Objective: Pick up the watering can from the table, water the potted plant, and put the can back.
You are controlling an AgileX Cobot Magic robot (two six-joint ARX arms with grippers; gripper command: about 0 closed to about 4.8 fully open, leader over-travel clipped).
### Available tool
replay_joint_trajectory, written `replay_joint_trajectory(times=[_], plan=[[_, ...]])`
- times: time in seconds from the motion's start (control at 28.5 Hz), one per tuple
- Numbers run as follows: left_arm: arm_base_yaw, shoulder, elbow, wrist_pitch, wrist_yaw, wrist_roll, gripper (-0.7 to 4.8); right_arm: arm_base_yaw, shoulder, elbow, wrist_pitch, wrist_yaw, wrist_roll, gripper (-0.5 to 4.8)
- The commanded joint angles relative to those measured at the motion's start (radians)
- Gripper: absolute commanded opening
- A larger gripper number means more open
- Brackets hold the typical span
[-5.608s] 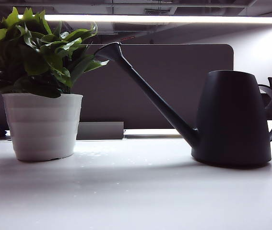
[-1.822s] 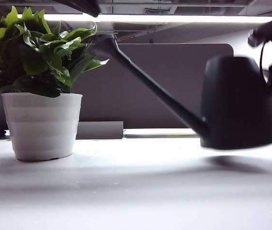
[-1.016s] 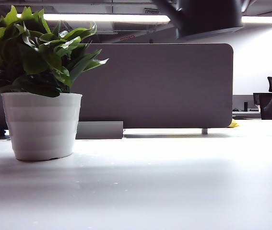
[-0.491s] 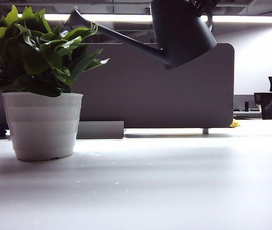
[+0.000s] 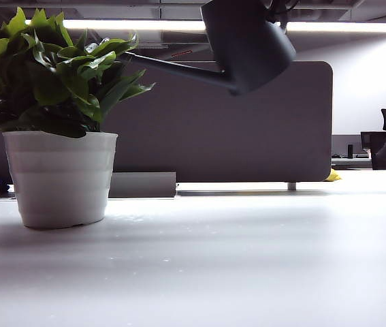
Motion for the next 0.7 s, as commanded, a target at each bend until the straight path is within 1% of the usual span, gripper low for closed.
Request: replay_joint_trajectory(times=[0.04, 0.11, 0.21, 0.25, 0.46, 0.56, 0.6, 0.67, 0.7], plan=[[-0.011, -0.002, 0.005, -0.025, -0.013, -0.001, -0.06, 0.007, -0.014, 0.025, 0.136, -0.026, -0.027, -0.05], [-0.012, -0.002, 0.006, -0.027, -0.033, -0.001, -0.06, 0.008, -0.014, 0.025, 0.144, -0.035, -0.068, -0.05], [-0.025, -0.002, 0.006, -0.03, -0.031, -0.001, -0.06, 0.015, -0.013, 0.035, 0.146, -0.066, -0.127, -0.05], [-0.033, -0.002, 0.006, -0.028, -0.04, -0.001, -0.06, 0.019, -0.012, 0.035, 0.171, -0.094, -0.147, -0.05], [-0.056, -0.002, 0.006, -0.035, -0.053, -0.001, -0.06, 0.028, -0.008, 0.035, 0.219, -0.095, -0.175, -0.05], [-0.057, -0.002, 0.005, -0.049, -0.053, -0.001, -0.06, 0.028, -0.008, 0.035, 0.219, -0.096, -0.218, -0.05], [-0.057, -0.002, 0.006, -0.05, -0.066, -0.001, -0.06, 0.028, -0.008, 0.035, 0.219, -0.096, -0.218, -0.06], [-0.057, -0.002, 0.006, -0.053, -0.13, -0.002, -0.06, 0.028, -0.008, 0.035, 0.219, -0.095, -0.219, -0.06], [-0.057, -0.002, 0.006, -0.051, -0.134, -0.002, -0.06, 0.028, -0.008, 0.035, 0.219, -0.095, -0.223, -0.05]])
